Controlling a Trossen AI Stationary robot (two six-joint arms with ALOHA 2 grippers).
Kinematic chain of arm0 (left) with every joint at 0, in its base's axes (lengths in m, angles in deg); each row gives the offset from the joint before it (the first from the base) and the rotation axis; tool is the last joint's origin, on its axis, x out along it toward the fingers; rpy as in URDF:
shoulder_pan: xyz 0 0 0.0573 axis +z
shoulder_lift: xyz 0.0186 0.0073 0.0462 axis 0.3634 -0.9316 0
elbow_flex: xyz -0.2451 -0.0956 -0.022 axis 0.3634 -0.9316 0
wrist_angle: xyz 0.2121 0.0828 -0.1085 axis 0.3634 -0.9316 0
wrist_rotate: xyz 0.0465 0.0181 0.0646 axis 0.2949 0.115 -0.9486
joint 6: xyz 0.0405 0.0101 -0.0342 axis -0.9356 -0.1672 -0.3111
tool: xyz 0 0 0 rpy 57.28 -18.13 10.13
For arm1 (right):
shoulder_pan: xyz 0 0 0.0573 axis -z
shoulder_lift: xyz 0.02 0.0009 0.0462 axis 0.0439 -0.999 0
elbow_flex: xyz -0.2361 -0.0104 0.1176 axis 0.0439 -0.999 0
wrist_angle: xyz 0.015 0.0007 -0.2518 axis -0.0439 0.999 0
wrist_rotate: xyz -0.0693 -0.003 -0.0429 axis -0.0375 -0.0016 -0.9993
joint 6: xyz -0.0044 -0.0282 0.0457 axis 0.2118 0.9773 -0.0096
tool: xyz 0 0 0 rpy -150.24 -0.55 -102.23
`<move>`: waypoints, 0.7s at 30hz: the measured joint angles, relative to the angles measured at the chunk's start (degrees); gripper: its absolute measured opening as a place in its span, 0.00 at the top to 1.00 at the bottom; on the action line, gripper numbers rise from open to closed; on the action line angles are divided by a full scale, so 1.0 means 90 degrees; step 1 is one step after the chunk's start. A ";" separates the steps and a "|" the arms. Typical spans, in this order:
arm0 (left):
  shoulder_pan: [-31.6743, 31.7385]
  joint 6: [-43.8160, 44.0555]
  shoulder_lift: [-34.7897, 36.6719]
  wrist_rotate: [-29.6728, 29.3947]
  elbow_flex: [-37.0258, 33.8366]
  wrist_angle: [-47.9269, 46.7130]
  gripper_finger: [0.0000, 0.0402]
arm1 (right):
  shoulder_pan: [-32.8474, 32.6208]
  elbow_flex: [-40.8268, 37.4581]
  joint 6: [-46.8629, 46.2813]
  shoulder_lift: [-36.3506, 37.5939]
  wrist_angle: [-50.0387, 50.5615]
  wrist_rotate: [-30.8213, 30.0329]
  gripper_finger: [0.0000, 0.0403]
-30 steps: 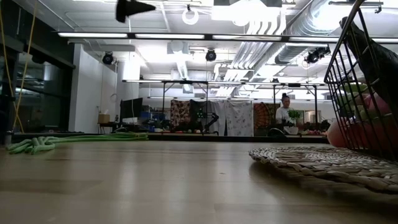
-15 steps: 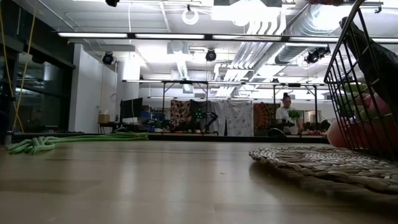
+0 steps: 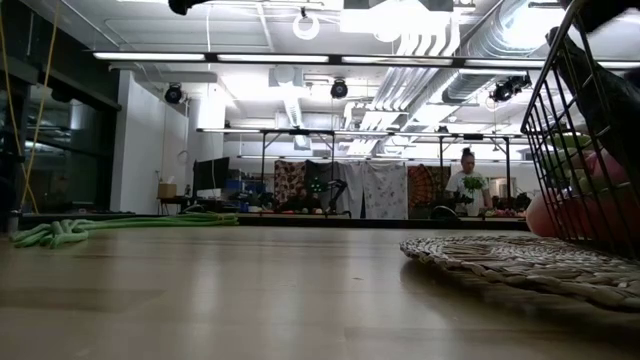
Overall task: Build produce basket
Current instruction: Put the red bell pepper into the wire basket
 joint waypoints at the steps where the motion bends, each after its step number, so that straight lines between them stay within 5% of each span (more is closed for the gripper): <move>1: 0.0000 0.0000 0.0000 0.0002 0.0000 0.0000 0.08 | -0.0085 -0.0189 -0.0277 0.0002 -0.0115 0.0000 0.18; 8: 0.0000 0.0051 0.0000 0.0002 -0.0001 0.0009 0.08 | -0.0349 -0.0982 -0.0810 0.0000 -0.1281 -0.0254 0.18; 21: 0.0000 0.0051 0.0000 -0.0020 -0.0002 0.0103 0.08 | -0.0449 -0.0983 -0.0754 0.0002 -0.0923 -0.1050 0.13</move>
